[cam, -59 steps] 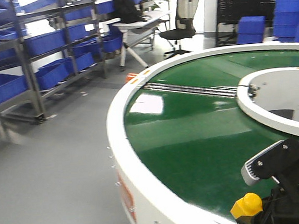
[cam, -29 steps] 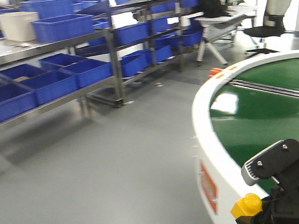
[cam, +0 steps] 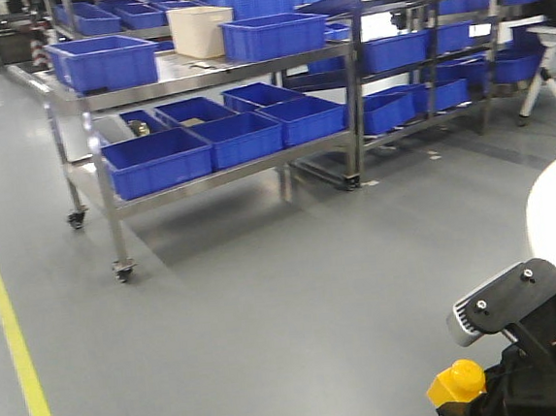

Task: Pick red and yellow blocks into blue bin
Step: 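Drive away from the green table holding both blocks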

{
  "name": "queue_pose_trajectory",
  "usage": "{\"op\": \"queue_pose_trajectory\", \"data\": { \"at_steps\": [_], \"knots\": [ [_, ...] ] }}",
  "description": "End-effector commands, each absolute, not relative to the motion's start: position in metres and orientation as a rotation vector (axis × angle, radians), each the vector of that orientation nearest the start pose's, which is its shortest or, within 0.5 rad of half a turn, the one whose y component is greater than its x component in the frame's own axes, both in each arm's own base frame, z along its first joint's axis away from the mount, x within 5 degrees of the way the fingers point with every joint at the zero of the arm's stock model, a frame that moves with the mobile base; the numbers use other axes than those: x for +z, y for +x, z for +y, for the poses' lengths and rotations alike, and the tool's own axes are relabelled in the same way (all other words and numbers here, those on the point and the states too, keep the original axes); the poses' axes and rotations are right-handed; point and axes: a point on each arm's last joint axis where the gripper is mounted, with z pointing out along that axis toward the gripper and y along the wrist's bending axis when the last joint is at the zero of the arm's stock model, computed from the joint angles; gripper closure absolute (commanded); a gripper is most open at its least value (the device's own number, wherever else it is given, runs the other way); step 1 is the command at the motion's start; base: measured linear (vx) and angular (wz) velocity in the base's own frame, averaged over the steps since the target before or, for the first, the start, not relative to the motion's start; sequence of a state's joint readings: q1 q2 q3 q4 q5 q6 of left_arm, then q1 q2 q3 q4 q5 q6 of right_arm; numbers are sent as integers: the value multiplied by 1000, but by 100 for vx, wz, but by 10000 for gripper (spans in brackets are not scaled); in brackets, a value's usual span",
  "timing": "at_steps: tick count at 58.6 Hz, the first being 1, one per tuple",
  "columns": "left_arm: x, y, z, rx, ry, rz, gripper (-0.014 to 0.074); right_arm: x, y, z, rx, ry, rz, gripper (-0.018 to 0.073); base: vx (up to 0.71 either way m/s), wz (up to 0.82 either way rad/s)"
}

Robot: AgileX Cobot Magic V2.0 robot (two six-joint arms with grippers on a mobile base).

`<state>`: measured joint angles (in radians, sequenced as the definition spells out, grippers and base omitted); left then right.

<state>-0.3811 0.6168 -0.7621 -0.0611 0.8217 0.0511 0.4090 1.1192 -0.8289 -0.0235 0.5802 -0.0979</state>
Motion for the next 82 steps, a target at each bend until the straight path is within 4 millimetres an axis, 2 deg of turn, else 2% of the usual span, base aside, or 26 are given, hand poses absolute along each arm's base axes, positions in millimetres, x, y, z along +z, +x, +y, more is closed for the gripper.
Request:
{"op": "queue_pose_trajectory", "data": {
  "at_steps": [1,41,82],
  "knots": [
    [359,100,-45,-284,424,2033,263,319,210,89,131,-592,2165,368,5,34],
    [359,100,-45,-284,425,2034,263,319,210,89,131,-592,2165,368,11,19],
    [359,100,-45,-284,424,2033,263,319,210,89,131,-592,2165,368,26,2]
  ]
}}
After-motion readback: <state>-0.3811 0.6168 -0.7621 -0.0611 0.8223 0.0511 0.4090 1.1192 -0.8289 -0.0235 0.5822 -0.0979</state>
